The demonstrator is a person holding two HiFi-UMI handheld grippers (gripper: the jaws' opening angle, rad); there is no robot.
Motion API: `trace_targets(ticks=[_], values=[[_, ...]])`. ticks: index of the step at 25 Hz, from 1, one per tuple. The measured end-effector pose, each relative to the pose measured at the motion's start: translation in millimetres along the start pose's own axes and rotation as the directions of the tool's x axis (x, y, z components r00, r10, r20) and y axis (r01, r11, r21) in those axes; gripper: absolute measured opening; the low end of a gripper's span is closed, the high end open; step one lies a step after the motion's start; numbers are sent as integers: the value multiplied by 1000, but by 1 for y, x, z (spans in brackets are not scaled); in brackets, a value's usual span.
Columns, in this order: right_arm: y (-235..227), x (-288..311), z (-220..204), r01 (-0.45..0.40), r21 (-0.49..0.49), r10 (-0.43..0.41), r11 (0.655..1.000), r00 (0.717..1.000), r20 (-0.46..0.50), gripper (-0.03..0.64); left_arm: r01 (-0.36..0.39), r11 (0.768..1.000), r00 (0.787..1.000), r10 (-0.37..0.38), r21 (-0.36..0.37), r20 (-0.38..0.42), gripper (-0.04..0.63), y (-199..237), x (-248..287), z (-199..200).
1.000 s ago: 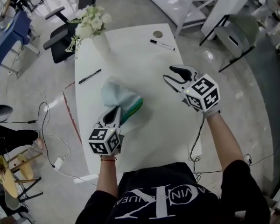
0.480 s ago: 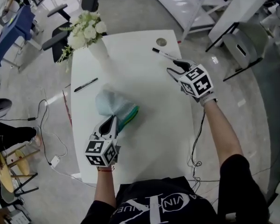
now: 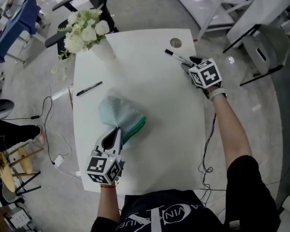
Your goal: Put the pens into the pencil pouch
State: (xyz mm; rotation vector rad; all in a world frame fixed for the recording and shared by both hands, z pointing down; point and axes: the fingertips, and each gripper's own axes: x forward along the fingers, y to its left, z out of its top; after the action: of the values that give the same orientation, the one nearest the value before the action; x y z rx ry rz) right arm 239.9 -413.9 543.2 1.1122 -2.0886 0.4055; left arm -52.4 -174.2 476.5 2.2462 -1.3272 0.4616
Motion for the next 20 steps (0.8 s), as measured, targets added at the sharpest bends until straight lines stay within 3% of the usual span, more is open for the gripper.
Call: trace_targets(ticks=[4, 8, 11, 16, 20], values=[[-2, 10, -8, -41, 30, 42, 999, 998, -49, 184, -10, 1000, 1000, 10, -21, -2, 8, 6, -5, -4], [6, 7, -14, -64, 22, 65, 998, 996, -69, 84, -14, 998, 1000, 14, -53, 4, 8, 8, -10, -6], [24, -1, -19, -103, 21, 104, 994, 992, -65, 78, -13, 997, 1000, 14, -72, 4, 8, 6, -12, -5], [81, -32, -24, -181, -13, 181, 983, 984, -6, 77, -13, 996, 1000, 13, -92, 4, 8, 7, -13, -9], [157, -74, -28, -290, -61, 293, 955, 955, 38, 77, -26, 994, 1000, 25, -106, -5, 8, 11, -19, -13]])
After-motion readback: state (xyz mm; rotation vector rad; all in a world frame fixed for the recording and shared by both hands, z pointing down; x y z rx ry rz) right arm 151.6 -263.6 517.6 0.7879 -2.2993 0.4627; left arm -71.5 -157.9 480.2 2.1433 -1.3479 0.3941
